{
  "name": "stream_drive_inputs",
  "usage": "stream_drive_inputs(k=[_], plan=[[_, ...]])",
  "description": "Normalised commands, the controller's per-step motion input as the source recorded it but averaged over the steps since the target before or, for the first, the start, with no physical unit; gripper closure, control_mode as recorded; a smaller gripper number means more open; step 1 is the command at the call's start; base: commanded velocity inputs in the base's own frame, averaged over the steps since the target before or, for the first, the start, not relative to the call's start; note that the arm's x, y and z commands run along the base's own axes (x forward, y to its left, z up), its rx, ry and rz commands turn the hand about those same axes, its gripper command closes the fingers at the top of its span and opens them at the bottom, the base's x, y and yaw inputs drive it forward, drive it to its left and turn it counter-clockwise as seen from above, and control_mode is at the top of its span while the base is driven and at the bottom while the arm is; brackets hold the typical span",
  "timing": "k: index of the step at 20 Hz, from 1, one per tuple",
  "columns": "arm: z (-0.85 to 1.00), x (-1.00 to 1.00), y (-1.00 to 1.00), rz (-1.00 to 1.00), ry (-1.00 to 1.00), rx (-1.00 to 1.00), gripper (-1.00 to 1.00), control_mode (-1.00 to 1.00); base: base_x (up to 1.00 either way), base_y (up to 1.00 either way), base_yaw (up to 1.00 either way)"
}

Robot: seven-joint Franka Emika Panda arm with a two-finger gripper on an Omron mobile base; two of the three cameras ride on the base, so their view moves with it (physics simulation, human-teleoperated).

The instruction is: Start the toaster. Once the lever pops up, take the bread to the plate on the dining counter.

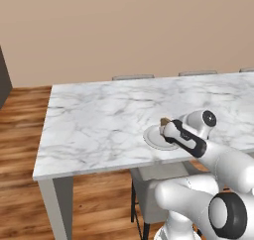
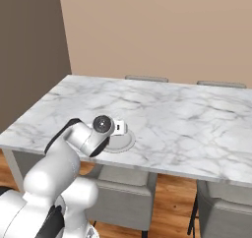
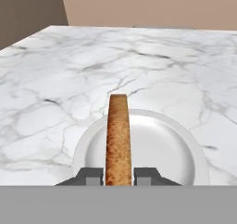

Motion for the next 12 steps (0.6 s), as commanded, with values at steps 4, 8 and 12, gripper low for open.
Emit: stream_drive_inputs(k=[4,8,12], plan=[[-0.06,0.00,0.00,0.00,0.00,0.00,1.00,-1.00,0.00,0.00,0.00],[-0.10,0.02,0.00,0.00,0.00,0.00,1.00,-1.00,0.00,0.00,0.00],[-0.17,0.03,0.00,0.01,0.00,0.00,1.00,-1.00,0.00,0.00,0.00]])
